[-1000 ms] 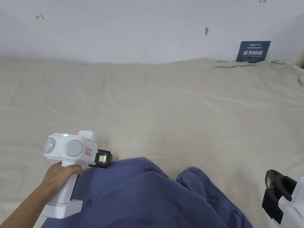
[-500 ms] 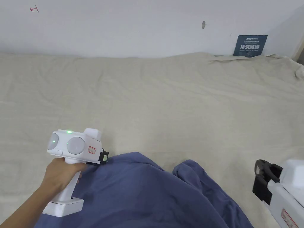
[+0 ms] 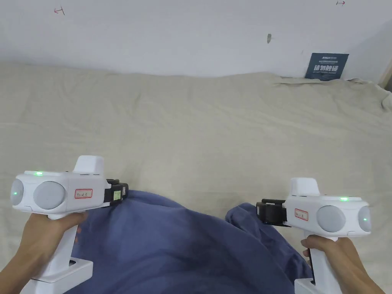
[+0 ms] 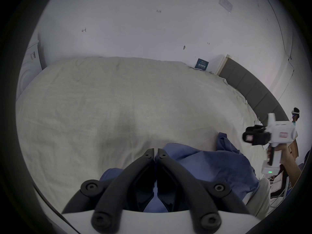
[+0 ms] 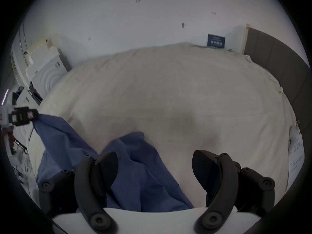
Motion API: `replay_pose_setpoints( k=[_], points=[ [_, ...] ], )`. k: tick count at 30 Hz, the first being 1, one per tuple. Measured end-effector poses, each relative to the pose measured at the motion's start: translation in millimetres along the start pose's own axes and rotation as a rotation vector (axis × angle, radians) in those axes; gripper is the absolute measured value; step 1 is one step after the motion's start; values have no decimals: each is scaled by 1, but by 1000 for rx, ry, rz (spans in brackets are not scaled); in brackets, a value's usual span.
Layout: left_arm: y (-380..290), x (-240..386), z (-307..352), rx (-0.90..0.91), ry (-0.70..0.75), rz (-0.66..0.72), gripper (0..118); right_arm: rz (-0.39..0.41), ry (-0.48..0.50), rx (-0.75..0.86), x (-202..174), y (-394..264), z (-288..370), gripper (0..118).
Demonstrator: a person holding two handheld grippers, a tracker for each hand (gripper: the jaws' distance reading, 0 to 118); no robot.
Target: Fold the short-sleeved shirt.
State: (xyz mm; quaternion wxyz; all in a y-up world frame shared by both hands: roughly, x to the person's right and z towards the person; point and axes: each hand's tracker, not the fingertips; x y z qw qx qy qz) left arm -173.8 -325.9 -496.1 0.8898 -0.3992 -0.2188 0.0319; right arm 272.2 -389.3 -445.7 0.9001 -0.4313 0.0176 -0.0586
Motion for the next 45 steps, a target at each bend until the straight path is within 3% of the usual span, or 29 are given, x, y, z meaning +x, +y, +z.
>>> replay_pose_setpoints(
  k=[3, 5, 6, 7, 9, 11, 17, 26, 45],
  points=[
    [-3, -3, 11, 11, 3, 5, 0, 33, -17, -57, -10, -6, -21, 92],
    [-5, -5, 13, 13, 4, 6, 0, 53, -38, -81, -14, -10, -33, 83],
    [-6, -6, 15, 13, 5, 7, 0, 52, -39, -88, -11, -13, -40, 67],
    [-7, -6, 16, 14, 6, 9, 0, 54, -40, -111, -11, -15, -45, 41],
    [-8, -13, 11, 11, 4, 15, 0, 62, -31, -136, -14, -19, -51, 12],
    [-10, -13, 11, 10, 8, 18, 0, 60, -38, -130, -13, -23, -51, 6],
    [-15, -12, 11, 25, 8, 51, 0, 17, 10, -40, 2, -20, -18, 4],
    [-15, -17, 43, 121, -8, 169, 0, -42, 91, 177, 0, -16, 103, 4],
    [57, -20, 185, 454, 16, 227, 0, -116, 3, 582, 47, 65, 272, 4]
  ],
)
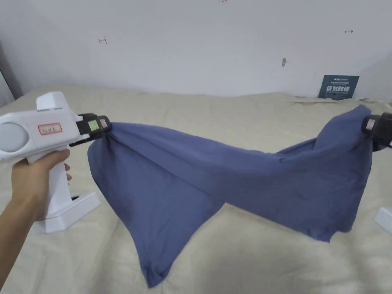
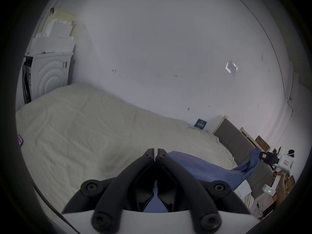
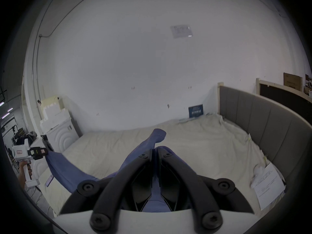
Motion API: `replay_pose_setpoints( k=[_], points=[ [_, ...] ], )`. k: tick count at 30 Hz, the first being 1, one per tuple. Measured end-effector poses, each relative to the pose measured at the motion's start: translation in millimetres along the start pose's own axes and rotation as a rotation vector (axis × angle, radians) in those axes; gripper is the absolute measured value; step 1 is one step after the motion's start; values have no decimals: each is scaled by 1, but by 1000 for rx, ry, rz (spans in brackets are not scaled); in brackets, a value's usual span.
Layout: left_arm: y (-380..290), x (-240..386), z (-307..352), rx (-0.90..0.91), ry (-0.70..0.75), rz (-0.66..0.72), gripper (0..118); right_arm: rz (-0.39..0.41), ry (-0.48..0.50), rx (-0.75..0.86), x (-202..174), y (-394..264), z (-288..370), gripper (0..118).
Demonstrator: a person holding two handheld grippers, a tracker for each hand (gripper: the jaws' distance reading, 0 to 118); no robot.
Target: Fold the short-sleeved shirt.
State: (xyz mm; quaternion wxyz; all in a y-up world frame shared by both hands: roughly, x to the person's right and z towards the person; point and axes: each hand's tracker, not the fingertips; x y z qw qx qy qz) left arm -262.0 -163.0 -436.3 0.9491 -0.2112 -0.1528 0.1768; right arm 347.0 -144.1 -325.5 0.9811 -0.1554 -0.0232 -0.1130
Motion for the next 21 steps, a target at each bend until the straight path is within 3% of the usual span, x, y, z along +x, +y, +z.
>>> replay_pose_setpoints(
  k=[9, 20, 21],
  points=[
    [66, 11, 8, 102, 5, -24, 0, -6, -34, 98, -1, 68, -9, 4],
    [88, 10, -47, 59, 61, -51, 0, 26, -58, 50, -5, 66, -58, 4],
    [90, 9, -52, 57, 67, -50, 0, 28, -61, 46, 0, 71, -85, 4]
  ],
)
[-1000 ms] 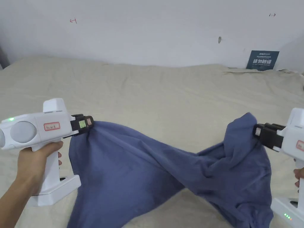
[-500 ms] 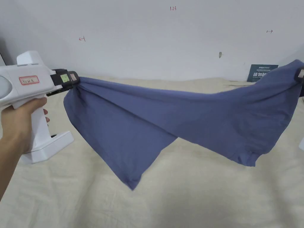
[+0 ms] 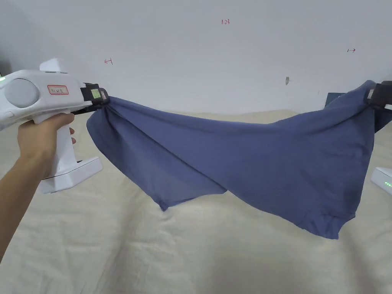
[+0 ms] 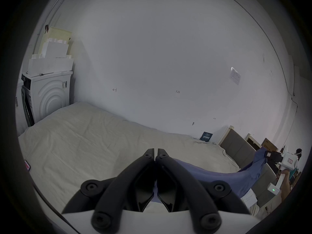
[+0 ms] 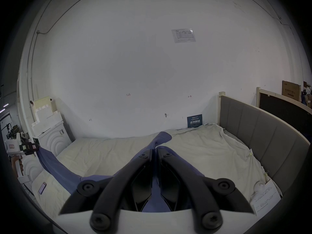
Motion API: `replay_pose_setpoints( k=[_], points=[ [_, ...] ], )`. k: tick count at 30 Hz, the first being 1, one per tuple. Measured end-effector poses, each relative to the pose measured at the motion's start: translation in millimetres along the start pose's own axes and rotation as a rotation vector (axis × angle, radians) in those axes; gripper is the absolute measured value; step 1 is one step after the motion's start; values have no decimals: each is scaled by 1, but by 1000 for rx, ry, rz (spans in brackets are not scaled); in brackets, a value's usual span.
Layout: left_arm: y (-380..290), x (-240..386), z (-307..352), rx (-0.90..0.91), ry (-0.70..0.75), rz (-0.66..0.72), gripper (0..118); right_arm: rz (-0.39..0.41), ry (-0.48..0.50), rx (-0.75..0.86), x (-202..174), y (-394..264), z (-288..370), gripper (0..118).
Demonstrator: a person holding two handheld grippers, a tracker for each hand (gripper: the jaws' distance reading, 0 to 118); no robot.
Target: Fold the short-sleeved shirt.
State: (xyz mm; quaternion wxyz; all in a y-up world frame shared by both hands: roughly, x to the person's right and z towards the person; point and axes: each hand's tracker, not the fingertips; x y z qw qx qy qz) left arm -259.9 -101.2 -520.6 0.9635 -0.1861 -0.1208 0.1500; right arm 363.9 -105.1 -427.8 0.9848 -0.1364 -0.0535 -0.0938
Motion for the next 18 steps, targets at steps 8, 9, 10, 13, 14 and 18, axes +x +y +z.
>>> replay_pose_setpoints(
  k=[8, 9, 10, 13, 14, 18],
  points=[
    [23, 4, -42, 15, 56, -59, 0, 6, -16, -1, -20, 9, -45, 4],
    [26, 6, -45, 19, 56, -69, 0, 12, -17, 1, -22, 10, -51, 4],
    [28, 8, -48, 24, 55, -76, 0, 16, -18, 2, -23, 10, -57, 4],
    [21, 8, -57, 35, 48, -96, 0, 23, -24, -3, -26, 1, -72, 4],
    [16, 5, -61, 34, 49, -105, 0, 25, -26, -6, -26, -7, -77, 4],
    [-23, -11, -76, -19, 72, -116, 0, -7, -33, -73, -19, -51, -96, 4]
  ],
)
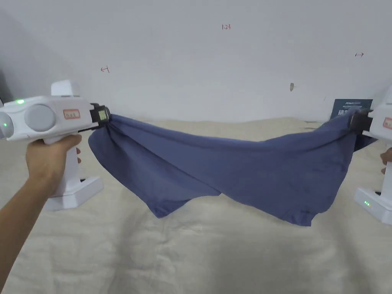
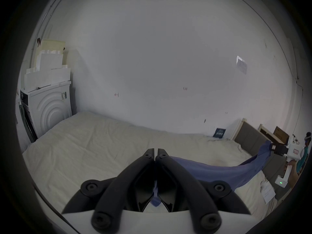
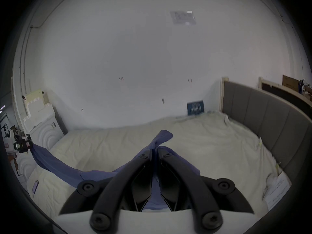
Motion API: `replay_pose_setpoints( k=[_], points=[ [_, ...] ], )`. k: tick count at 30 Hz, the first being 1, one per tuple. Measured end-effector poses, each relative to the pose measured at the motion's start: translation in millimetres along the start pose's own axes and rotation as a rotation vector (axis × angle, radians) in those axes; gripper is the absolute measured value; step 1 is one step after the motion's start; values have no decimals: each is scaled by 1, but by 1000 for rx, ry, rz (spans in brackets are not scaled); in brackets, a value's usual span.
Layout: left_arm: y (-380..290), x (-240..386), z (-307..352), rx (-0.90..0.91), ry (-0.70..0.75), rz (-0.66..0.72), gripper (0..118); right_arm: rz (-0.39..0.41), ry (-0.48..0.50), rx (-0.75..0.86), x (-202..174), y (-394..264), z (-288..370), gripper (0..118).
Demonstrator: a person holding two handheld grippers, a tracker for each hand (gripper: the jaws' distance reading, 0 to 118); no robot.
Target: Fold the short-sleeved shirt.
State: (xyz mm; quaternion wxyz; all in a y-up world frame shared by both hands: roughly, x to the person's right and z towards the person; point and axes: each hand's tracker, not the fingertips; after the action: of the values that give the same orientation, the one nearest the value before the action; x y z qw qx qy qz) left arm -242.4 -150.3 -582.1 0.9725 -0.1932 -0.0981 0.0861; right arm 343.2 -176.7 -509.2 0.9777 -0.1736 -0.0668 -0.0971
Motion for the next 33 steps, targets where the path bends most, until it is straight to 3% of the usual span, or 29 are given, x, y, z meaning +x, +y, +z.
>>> replay_pose_setpoints(
  k=[8, 16, 33],
  points=[
    [-142, -36, -3, -223, 62, 79, 0, -27, -29, -233, 13, -130, -13, 4],
    [-268, -78, 48, -412, 119, 178, 0, -35, -30, -391, 27, -237, 49, 4],
    [-336, -90, 193, -481, 143, 200, 0, -87, -20, -464, 20, -307, 218, 4]
  ],
)
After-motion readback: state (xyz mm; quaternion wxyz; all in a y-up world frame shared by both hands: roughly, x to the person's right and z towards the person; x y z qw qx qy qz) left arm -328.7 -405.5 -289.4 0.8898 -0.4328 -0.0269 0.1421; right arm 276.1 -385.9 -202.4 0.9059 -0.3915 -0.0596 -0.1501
